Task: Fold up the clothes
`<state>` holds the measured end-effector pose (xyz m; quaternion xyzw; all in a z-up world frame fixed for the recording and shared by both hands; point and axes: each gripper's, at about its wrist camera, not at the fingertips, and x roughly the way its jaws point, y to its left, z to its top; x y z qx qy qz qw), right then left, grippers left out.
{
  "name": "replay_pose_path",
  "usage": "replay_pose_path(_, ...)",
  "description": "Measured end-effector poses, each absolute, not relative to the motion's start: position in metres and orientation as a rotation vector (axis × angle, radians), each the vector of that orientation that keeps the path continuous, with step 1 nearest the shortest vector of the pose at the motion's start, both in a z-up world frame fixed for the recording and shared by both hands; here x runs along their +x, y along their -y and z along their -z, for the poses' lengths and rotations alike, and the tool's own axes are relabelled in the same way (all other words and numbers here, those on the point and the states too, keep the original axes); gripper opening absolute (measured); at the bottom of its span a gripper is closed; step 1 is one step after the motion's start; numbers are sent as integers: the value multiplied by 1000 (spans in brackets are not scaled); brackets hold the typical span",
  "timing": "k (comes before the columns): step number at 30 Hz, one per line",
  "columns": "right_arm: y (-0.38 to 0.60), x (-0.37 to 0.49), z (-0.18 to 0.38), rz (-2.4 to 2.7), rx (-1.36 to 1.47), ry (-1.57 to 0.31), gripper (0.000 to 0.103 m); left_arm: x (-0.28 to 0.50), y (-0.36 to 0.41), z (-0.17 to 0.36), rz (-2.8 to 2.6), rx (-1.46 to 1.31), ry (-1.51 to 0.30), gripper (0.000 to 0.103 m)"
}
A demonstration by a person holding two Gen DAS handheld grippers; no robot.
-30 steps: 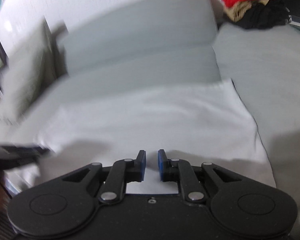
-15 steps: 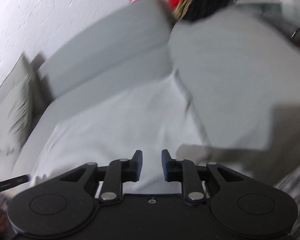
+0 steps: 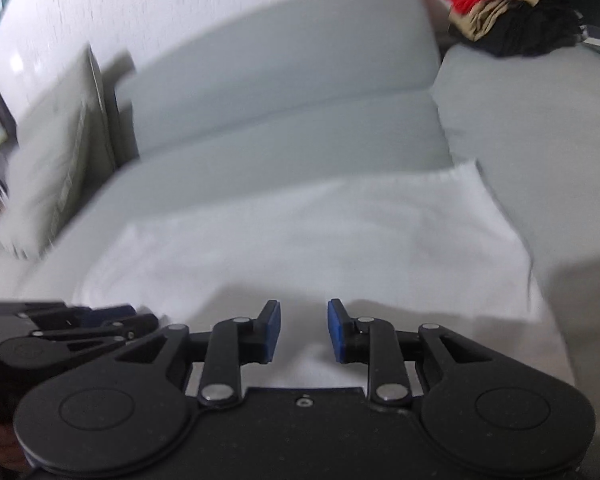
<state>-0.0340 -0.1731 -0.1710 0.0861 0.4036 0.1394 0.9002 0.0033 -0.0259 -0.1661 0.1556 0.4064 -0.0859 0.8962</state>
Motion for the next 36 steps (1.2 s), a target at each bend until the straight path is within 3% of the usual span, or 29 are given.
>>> replay_pose_path(2, 165, -44, 172, -307, 106, -863, 26, -18, 32, 166, 230, 405, -825, 4)
replay_pose_path(6, 168, -97, 161, -368, 11, -899, 26, -56, 24, 158, 325, 434, -809, 4)
replay_pose_path(7, 174, -106, 160, -372, 20, -926, 25, -60, 18, 154, 338, 387, -803, 7)
replay_pose_path(8, 180, -115, 159, -373, 37, -954, 24, -63, 12, 151, 350, 340, -797, 21)
replay_pose_path(12, 210, -134, 144, -342, 188, -833, 20, -67, -3, 137, 337, 196, -728, 24)
replay_pose_path(16, 207, -119, 141, -280, 232, -730, 17, -44, 10, 141, 233, 162, -696, 26)
replay_pose_path(21, 188, -96, 163, -187, 147, -856, 18, -32, 37, 168, 193, 345, -809, 25)
replay_pose_path(23, 187, -98, 160, -175, 118, -880, 18, -41, 36, 165, 213, 374, -803, 18)
replay_pose_path(26, 201, -106, 157, -198, 188, -914, 18, -42, 20, 157, 242, 294, -787, 22)
replay_pose_path(29, 224, -107, 151, -158, 296, -843, 17, -38, 13, 154, 226, 256, -775, 25)
replay_pose_path(32, 240, -96, 145, -44, 338, -734, 7, -28, 14, 158, 198, 253, -798, 25)
replay_pose_path(36, 245, -54, 150, 10, 332, -718, 7, -16, 15, 162, 160, 249, -827, 25)
